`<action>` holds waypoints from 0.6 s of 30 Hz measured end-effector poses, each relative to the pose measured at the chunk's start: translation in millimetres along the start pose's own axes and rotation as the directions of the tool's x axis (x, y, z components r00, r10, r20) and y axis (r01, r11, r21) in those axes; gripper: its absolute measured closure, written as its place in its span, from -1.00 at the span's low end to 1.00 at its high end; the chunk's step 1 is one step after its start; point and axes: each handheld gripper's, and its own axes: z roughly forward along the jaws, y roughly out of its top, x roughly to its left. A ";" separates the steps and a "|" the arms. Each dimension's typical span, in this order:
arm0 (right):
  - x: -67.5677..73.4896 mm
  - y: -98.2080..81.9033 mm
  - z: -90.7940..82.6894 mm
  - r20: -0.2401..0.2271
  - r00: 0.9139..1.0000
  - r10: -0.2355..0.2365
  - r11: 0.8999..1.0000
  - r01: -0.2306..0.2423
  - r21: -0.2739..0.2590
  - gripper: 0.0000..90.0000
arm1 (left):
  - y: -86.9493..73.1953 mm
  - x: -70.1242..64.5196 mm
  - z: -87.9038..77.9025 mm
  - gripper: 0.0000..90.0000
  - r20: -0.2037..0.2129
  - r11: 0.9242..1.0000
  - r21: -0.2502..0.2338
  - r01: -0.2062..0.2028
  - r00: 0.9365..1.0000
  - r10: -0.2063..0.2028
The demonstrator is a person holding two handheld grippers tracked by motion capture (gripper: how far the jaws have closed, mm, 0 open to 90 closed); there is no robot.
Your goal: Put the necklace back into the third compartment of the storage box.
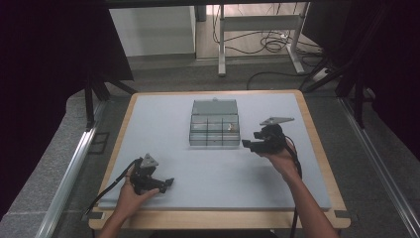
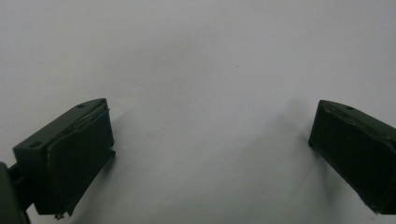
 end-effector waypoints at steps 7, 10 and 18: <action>4.5 -41.1 -27.2 0.006 1.000 0.017 1.000 -0.017 -0.020 -0.24 | 0.0 0.1 0.1 -1.00 0.000 1.000 0.000 0.000 1.000 0.000; 6.7 -56.2 -33.0 0.006 1.000 0.005 1.000 -0.005 -0.007 -0.25 | 0.0 0.1 0.1 -1.00 0.000 1.000 0.000 -0.001 1.000 0.001; 5.5 -76.1 -30.1 0.027 1.000 -0.001 1.000 0.001 0.023 -0.26 | 0.1 0.2 0.1 -1.00 0.000 1.000 0.001 -0.001 1.000 0.001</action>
